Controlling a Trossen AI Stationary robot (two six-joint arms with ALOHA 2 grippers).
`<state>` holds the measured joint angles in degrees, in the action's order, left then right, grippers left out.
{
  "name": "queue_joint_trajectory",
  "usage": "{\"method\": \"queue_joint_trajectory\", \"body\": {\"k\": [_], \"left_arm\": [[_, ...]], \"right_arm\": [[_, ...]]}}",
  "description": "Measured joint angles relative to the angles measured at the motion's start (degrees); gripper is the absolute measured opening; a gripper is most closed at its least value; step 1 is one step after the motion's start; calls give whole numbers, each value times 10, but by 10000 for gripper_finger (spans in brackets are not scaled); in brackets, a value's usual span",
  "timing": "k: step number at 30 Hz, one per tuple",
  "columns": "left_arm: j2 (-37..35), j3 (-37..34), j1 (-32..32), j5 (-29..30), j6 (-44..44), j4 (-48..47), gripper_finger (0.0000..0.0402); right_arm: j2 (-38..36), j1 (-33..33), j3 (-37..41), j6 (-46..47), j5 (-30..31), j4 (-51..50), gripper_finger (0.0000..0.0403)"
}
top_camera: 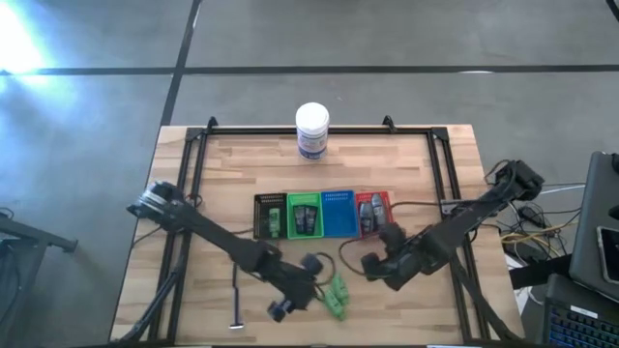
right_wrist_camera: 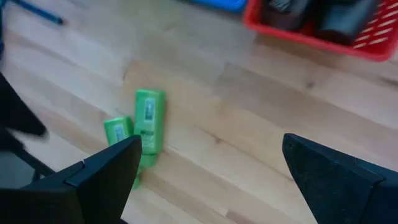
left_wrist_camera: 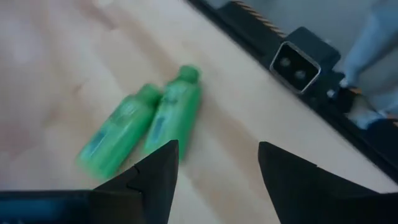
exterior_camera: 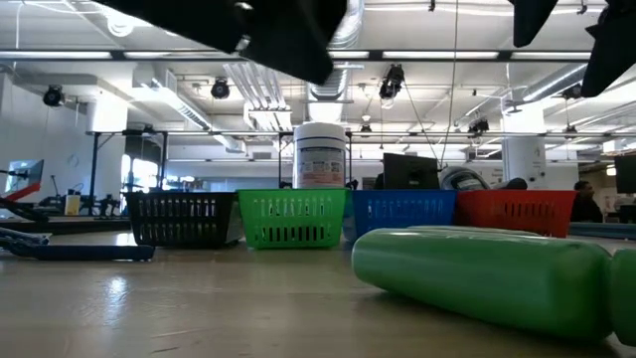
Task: Pick & Place Travel size toiletries
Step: Put the green shampoo in the black bin
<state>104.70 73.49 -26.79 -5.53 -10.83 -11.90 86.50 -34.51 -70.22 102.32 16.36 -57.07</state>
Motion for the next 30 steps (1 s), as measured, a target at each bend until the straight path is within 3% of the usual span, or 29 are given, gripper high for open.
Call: {"method": "queue_joint_trajectory", "body": {"k": [7,13,20,30], "left_arm": [[148,179,21,-26,-41,-100,225],[222,288,27,-22,-75,-215,225],[253,331,33,-21,-84,-238,225],[266,324,47,-26,-72,-241,225]], "right_arm": [[-68,-5,55,8,33,11,386],[-85,-15,84,-17,33,39,386],[-85,-32,88,-23,33,39,386],[-85,-34,88,-45,47,37,386]]}}
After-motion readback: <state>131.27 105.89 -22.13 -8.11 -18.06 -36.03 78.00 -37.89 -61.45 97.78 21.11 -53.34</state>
